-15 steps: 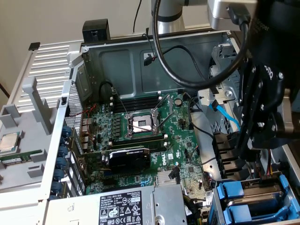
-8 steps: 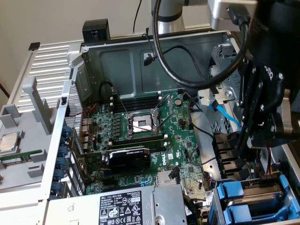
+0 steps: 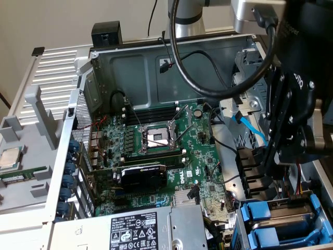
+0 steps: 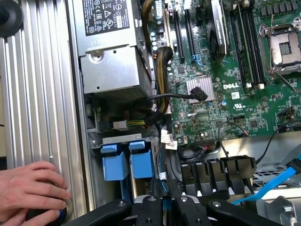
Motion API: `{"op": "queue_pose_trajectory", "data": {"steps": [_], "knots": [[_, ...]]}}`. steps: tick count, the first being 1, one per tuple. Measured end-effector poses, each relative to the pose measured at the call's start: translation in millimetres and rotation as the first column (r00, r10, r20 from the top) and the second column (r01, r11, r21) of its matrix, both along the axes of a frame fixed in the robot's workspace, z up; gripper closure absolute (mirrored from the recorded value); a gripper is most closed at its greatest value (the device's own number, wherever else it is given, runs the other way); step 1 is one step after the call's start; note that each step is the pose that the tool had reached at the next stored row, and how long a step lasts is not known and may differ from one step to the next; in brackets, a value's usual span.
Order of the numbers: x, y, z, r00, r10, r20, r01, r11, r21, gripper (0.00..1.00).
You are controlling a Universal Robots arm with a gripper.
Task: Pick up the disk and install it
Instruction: 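Insert the first disk wire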
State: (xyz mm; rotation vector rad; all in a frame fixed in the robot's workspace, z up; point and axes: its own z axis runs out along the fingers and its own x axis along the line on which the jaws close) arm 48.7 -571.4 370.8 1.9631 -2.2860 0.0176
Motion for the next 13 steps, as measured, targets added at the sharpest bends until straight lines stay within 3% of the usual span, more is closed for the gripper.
{"op": "queue_pose_trajectory", "data": {"steps": [10,11,13], "knots": [[0.0,-1.3,4.3,1.0,0.0,0.0001,0.0,1.0,0.0019,0.84],[0.1,-2.8,5.2,1.0,0.0,0.0,0.0,1.0,0.004,0.84],[0.0,-6.7,6.3,1.0,0.0,0.0001,0.0,0.9999,0.014,0.84]]}}
